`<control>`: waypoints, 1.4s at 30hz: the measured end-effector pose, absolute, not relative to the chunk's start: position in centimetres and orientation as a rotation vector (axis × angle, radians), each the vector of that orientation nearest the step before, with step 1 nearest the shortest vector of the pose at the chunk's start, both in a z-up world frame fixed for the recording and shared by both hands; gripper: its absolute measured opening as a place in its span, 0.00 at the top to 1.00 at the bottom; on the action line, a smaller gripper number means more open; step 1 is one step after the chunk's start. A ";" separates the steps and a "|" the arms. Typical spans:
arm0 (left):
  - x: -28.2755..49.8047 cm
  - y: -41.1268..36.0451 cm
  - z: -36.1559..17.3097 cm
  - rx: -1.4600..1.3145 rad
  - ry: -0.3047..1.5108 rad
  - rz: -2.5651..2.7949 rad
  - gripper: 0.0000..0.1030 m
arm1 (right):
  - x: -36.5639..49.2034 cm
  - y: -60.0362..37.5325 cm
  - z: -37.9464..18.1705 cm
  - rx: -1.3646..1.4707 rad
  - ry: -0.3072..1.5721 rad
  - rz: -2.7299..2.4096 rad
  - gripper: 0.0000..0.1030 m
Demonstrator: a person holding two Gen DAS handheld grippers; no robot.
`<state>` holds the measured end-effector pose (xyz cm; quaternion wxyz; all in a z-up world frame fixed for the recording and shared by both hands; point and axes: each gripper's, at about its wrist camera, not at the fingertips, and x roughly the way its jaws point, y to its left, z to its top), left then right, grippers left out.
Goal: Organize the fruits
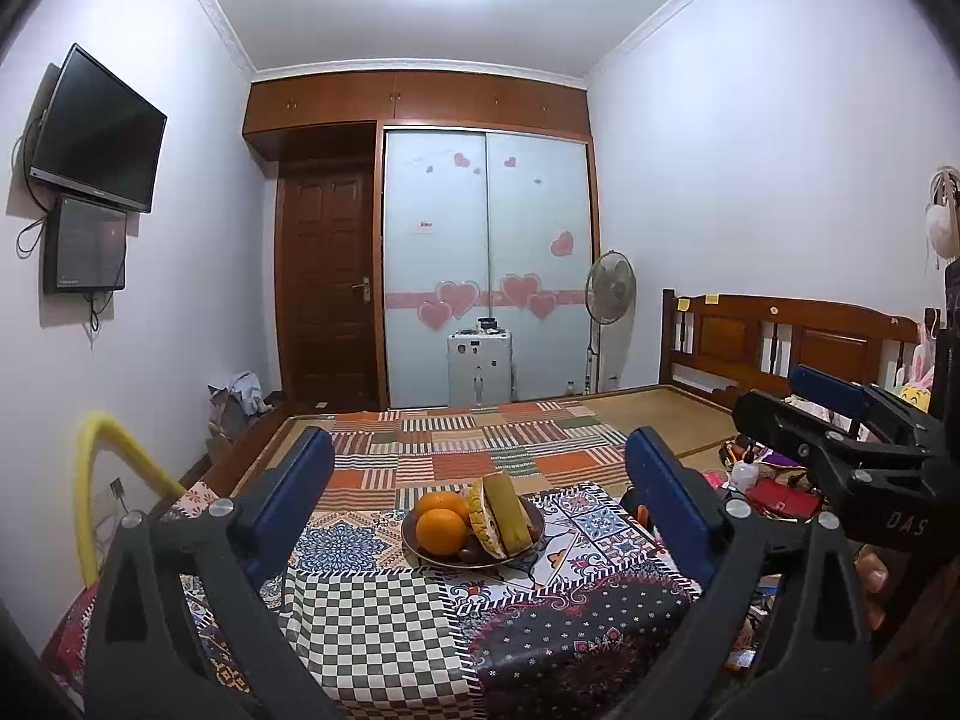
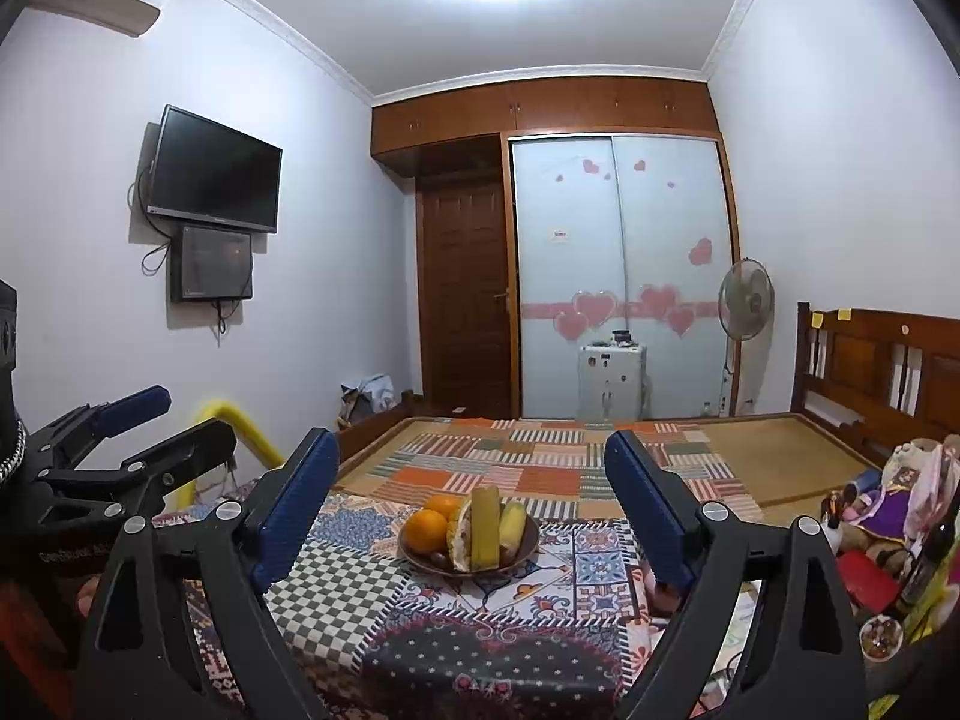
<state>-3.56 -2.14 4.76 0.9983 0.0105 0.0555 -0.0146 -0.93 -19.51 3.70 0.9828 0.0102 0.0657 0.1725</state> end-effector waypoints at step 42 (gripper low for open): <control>-3.2 -1.8 4.5 0.007 0.120 -0.032 0.00 | -1.1 -19.5 4.2 0.035 0.135 0.338 0.00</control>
